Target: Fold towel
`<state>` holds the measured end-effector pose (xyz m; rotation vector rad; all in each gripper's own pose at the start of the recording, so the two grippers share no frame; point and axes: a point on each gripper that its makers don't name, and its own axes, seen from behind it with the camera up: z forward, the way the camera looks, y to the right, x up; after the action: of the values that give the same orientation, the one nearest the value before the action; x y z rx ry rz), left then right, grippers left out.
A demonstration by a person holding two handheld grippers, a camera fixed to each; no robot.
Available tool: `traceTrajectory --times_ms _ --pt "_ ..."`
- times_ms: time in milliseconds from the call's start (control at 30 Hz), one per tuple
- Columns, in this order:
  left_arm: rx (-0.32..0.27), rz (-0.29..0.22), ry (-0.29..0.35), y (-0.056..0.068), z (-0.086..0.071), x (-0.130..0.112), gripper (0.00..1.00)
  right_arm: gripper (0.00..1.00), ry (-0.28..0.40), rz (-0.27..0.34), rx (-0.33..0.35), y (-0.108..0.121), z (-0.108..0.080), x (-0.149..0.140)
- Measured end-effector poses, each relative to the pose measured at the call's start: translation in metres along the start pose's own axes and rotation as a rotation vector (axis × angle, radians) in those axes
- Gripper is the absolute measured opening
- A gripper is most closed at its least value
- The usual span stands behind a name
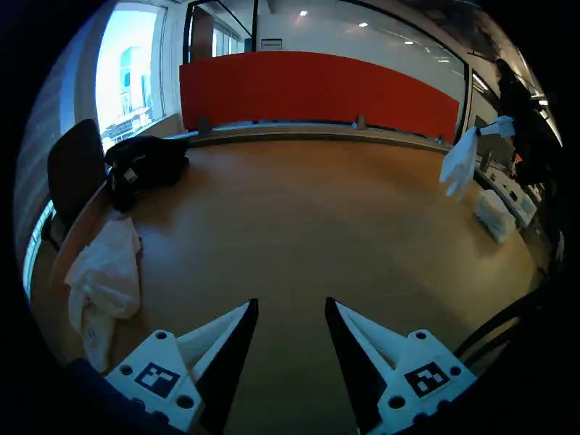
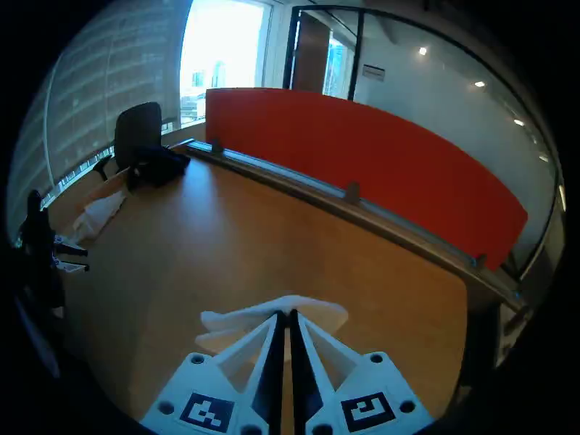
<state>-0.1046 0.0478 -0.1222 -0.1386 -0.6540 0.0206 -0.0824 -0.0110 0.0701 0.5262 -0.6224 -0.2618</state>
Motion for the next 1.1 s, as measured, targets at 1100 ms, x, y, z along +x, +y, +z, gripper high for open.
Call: traceTrajectory --times_ms 1100 --pt "-0.007 0.027 -0.003 0.007 0.000 0.008 0.67 0.05 -0.056 0.092 -0.180 0.111 -0.052 -0.047"
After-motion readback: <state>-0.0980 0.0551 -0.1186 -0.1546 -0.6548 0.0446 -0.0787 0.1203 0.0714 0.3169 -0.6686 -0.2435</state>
